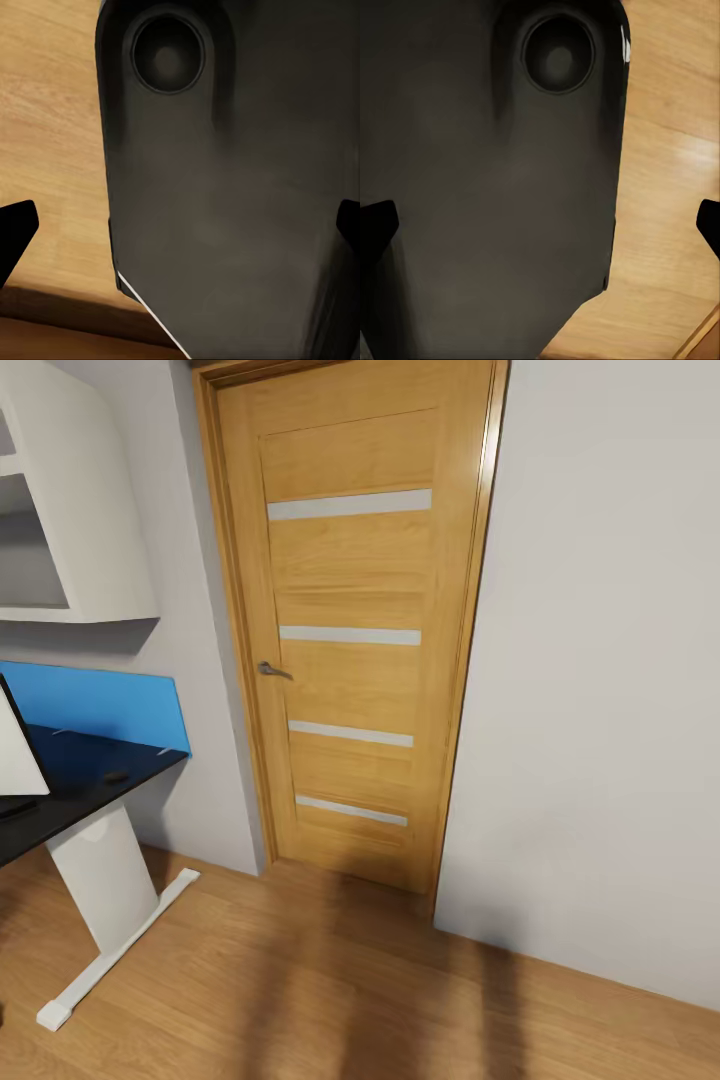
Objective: In the bedroom, organize the workspace by keeping the computer under the desk, ensuring the monitor is on the desk, placing the keyboard on the desk next to the monitor, placing the mouse on the desk next to the keyboard, moving the folder from the swivel chair onto the desk next to the mouse, stacking the notebook on top of the folder with the pen on top of the notebook, and positioning the swivel chair next to the desk.
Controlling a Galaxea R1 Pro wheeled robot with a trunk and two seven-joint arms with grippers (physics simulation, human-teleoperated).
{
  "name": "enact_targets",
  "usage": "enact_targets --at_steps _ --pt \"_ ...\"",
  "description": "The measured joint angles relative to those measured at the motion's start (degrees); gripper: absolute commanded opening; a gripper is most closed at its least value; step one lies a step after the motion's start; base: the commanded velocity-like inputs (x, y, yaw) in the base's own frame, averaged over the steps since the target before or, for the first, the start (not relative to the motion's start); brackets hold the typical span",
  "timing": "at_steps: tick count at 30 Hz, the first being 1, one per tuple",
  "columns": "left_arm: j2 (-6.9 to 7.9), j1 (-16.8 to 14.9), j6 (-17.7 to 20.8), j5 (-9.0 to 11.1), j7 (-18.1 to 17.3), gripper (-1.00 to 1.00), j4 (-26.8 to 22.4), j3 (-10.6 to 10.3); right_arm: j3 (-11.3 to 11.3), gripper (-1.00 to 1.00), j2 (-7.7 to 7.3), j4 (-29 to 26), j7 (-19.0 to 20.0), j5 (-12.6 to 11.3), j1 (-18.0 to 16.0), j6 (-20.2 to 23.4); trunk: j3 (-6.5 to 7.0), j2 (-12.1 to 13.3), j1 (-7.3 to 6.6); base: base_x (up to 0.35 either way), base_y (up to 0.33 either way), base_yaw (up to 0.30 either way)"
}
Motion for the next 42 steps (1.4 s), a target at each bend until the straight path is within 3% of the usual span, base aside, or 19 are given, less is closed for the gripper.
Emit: enact_targets --at_steps 3,28,33,42 --pt "0.51 0.28 -0.08 0.06 -0.08 1.00 0.00 0.01 -0.23 1.00 0.24 -0.17 -0.07 -0.23 -0.19 -0.05 0.02 0.01 0.00 0.000 0.000 0.000" --pt "0.52 0.28 -0.08 0.07 -0.08 1.00 0.00 0.00 -0.23 1.00 0.22 -0.17 -0.05 -0.23 -0.23 -0.03 0.02 0.01 0.00 0.000 0.000 0.000" --pt "2.07 1.15 -0.08 0.38 0.03 1.00 -0.05 0.04 -0.07 1.00 0.05 -1.06 0.04 0.21 -1.87 0.12 0.02 0.01 0.01 0.000 0.000 0.000" --pt "2.67 1.55 -0.08 0.64 0.15 1.00 -0.08 -0.05 0.22 1.00 -0.07 -1.54 0.15 0.32 -2.97 -0.04 0.02 0.01 0.00 0.000 0.000 0.000"
